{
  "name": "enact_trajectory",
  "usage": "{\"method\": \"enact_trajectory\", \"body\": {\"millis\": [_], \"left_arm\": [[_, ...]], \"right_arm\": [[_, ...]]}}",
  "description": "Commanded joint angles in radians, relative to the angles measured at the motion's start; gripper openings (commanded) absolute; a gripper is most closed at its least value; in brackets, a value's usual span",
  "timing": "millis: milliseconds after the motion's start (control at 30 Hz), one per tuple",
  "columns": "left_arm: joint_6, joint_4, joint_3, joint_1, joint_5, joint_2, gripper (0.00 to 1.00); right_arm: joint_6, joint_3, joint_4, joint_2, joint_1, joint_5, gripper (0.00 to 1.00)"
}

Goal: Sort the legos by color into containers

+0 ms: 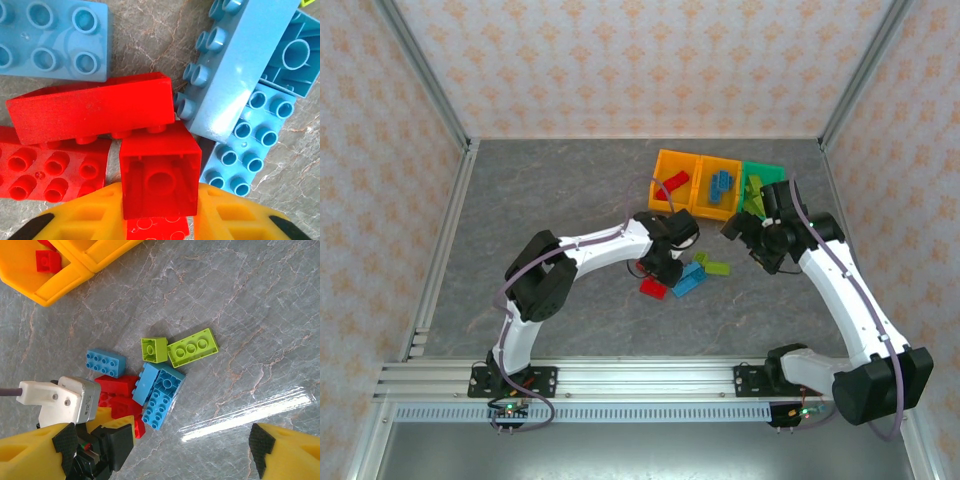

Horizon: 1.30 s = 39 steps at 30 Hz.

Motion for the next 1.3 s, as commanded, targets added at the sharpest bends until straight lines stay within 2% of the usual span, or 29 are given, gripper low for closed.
{"method": "enact_trajectory", "body": {"millis": [0, 200, 300, 400, 633, 800, 867, 1000, 1067, 1133, 1200, 1267], "left_arm": [[0.019, -0.008, 0.021, -0.001, -0.013, -0.002, 0.30], [0.017, -0.031, 0.034, 0.004, -0.031, -0.110, 0.27], [-0.004, -0.026, 0.070, 0.025, -0.064, -0.197, 0.27], [-0.025, -0.026, 0.156, 0.064, -0.093, -0.202, 0.27], [-0.068, -0.008, 0.460, 0.164, -0.215, 0.009, 0.26], [-0.068, -0.014, 0.716, 0.194, -0.285, 0.202, 0.27], [-0.088, 0.013, 0.760, 0.211, -0.288, 0.243, 0.29], [-0.069, 0.049, 0.851, 0.224, -0.272, 0.317, 0.43], [-0.066, 0.062, 0.879, 0.229, -0.248, 0.336, 0.46], [-0.080, 0.066, 0.883, 0.231, -0.236, 0.337, 0.48], [-0.083, 0.053, 0.882, 0.230, -0.221, 0.324, 0.54], [-0.083, 0.022, 0.873, 0.231, -0.212, 0.294, 0.53]], "right_arm": [[0.018, 0.000, -0.010, 0.008, 0.006, 0.020, 0.90], [0.016, -0.005, 0.009, -0.014, 0.032, -0.040, 0.90], [0.043, -0.050, 0.061, -0.048, 0.094, -0.081, 0.89], [0.091, -0.091, 0.114, -0.072, 0.163, -0.096, 0.89], [0.168, -0.120, 0.146, -0.129, 0.184, -0.006, 0.89], [0.167, -0.102, 0.116, -0.139, 0.186, 0.021, 0.89], [0.156, -0.074, 0.084, -0.140, 0.186, 0.032, 0.89], [0.135, -0.032, 0.014, -0.165, 0.185, 0.064, 0.89], [0.133, -0.030, -0.001, -0.178, 0.186, 0.070, 0.89], [0.133, -0.034, -0.006, -0.185, 0.185, 0.071, 0.89], [0.135, -0.042, -0.001, -0.183, 0.185, 0.065, 0.89], [0.139, -0.051, 0.013, -0.180, 0.185, 0.055, 0.89]]}}
